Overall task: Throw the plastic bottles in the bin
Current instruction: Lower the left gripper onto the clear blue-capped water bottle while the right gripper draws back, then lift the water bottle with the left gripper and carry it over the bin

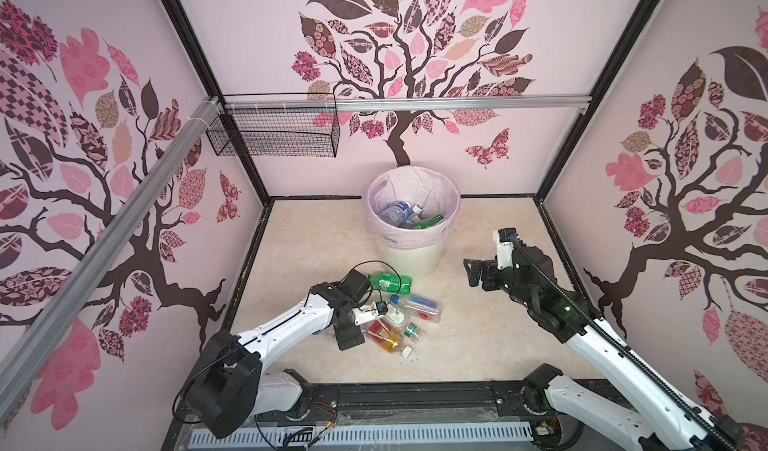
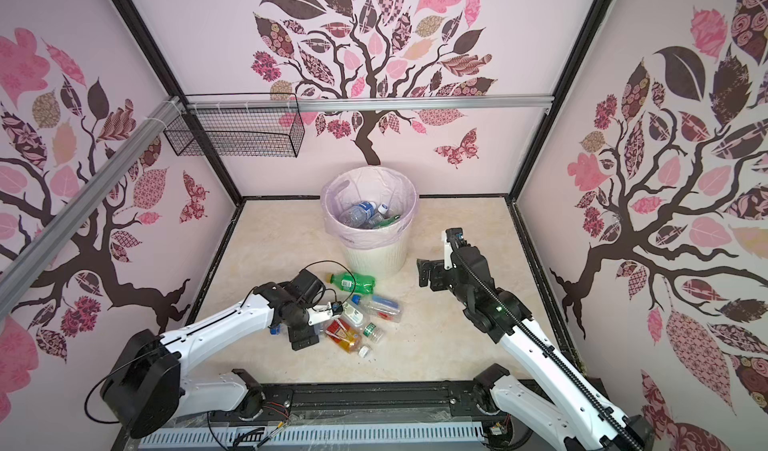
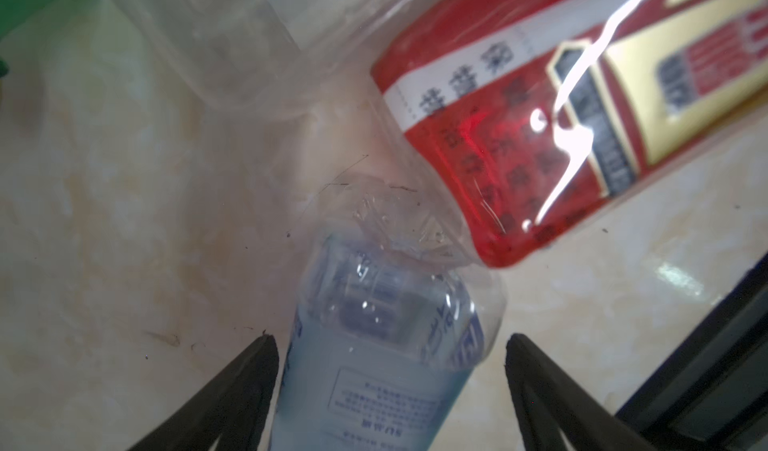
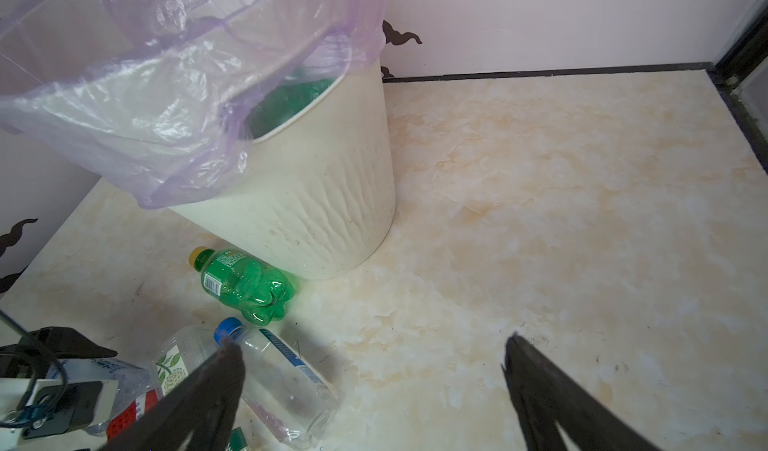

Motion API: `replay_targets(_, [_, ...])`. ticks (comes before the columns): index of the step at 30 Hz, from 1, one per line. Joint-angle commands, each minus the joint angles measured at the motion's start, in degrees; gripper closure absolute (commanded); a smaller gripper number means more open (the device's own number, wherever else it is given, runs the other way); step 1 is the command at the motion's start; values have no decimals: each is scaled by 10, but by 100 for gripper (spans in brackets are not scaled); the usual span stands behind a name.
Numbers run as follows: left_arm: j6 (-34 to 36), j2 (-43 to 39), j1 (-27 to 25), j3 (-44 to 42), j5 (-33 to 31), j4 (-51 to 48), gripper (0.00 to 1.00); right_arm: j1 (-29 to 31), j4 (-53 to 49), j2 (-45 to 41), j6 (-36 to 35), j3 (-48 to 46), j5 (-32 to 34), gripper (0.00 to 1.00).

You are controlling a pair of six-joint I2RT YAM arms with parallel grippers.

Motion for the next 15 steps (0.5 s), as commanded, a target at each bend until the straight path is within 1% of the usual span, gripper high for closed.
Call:
replay_targets(1, [7,16,-2,0,-13,25,14,-3,-8,-16,-1,1,8,0])
replay_targets(2, [5,21,-1,1,-11,26,17,-3,-9,-17,-3,0,9,0])
replay_targets(4, [4,32,-2,0,-7,29,26,-3,-10,-19,-5,0,13,0])
replay_targets(9, [-10,60,-5,19,1,12,41,-3,-9,-23,-6,-5,13,0])
replay_targets(12, [-11,66,-10,22,3,6,46,-3,-11,-24,-6,-6,13,0])
replay_targets(15, [-13,55,-12,24,-3,1,49,-3,-13,-27,-5,-7,16,0])
